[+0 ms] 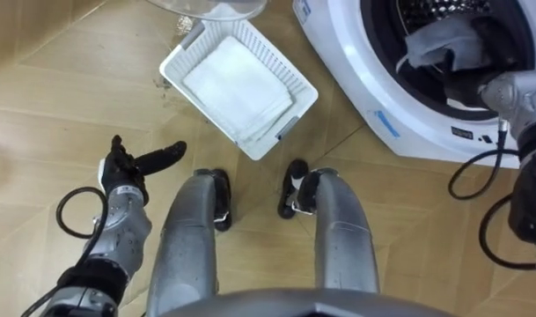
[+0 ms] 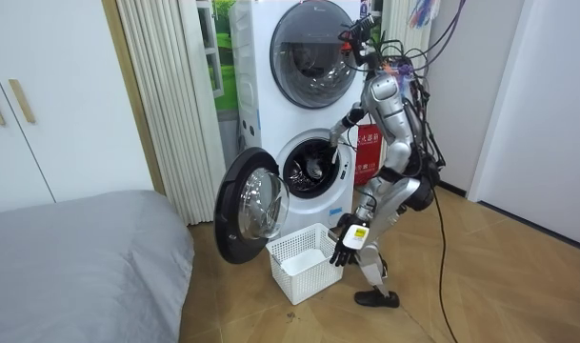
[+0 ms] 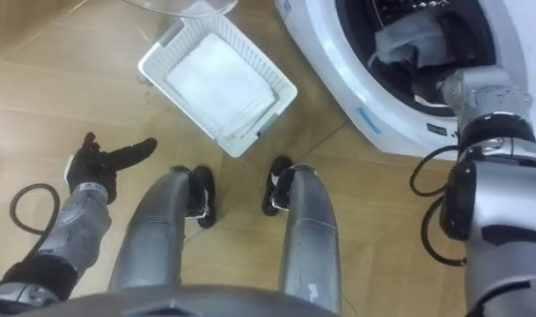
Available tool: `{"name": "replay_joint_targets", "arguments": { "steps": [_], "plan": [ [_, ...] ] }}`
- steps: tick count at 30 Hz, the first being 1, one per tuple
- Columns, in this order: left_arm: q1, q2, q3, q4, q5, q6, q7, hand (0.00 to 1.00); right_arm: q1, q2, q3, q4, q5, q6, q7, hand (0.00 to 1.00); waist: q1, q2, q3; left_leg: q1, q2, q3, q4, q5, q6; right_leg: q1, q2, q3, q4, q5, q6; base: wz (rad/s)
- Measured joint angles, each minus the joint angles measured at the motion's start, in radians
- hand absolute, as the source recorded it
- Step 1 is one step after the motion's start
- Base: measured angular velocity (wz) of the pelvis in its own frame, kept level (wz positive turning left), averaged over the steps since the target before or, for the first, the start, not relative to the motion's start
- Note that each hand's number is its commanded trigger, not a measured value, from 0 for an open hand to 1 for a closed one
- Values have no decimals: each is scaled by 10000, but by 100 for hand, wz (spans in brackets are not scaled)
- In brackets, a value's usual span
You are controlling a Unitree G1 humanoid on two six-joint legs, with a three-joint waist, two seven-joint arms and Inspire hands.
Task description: Put towel into washing machine
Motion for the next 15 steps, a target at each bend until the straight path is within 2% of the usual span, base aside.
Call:
{"name": "replay_joint_targets", "arguments": {
  "steps": [7, 11, 15],
  "plan": [
    [9, -14, -96, -26, 144, -4, -56, 0, 14, 0, -328, 36, 13, -503, -148, 0, 60, 230, -9, 76, 37, 198, -35, -36, 113, 100, -136, -94, -10, -40, 64, 3],
    [55, -66, -200, -6, 656, 5, -76, 0, 219, -1, -328, 81, -15, -854, -34, 0, 327, 454, 0, 510, 22, 243, -308, -11, 142, 499, -124, -89, -207, -32, 82, 0],
    [13, -195, -209, 232, 1033, 4, -349, 0, 877, 6, -218, 5, -87, -1189, 249, 0, 722, 674, -17, 1279, 12, 258, -830, 48, 80, 1239, -36, -129, -682, -7, 115, -2]
  ]
}}
